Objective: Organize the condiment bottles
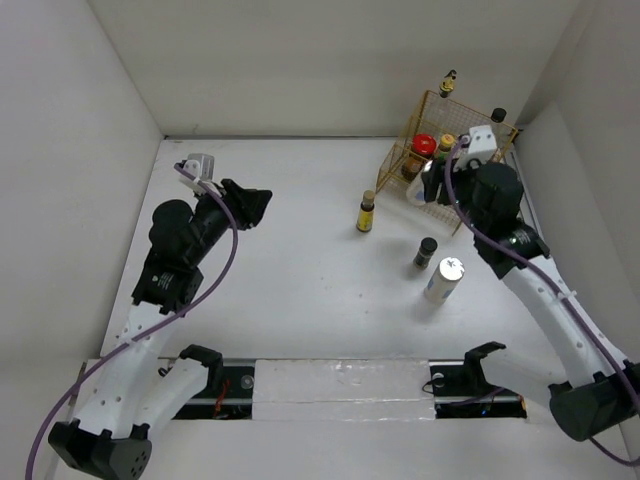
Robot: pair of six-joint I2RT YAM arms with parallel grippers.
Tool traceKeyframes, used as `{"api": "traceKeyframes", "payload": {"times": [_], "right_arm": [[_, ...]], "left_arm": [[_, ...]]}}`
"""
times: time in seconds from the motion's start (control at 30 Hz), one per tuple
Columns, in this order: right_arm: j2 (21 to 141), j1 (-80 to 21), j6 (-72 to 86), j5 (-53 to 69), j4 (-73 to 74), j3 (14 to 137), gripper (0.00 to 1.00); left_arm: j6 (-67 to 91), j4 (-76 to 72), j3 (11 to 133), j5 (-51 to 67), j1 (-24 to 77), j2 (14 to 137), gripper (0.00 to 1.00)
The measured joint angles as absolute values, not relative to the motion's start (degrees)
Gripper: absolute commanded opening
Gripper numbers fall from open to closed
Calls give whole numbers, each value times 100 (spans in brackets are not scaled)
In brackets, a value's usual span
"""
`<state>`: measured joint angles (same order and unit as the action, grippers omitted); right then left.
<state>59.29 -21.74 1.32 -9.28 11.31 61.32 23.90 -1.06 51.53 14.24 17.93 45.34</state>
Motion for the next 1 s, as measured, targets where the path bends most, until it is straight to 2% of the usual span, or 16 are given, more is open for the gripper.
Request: {"api": "traceKeyframes", "payload": {"times": [0.23, 0.43, 0.67, 1.0], "right_arm": [[6799, -840, 89, -939, 1020, 6899, 51], [7376, -174, 89, -742, 980, 7465, 51], [8068, 163, 12, -578, 805, 7896, 51], [8722, 191, -16, -272, 663, 7846, 51]], "left_arm": [[2458, -99, 5153, 1549, 1793, 4543, 36], [2534, -113, 5153, 1691, 1793, 4123, 36], [2563, -167, 5153, 1719, 1793, 3879, 36], [2565, -185, 5153, 1719, 1793, 3920, 36]]}}
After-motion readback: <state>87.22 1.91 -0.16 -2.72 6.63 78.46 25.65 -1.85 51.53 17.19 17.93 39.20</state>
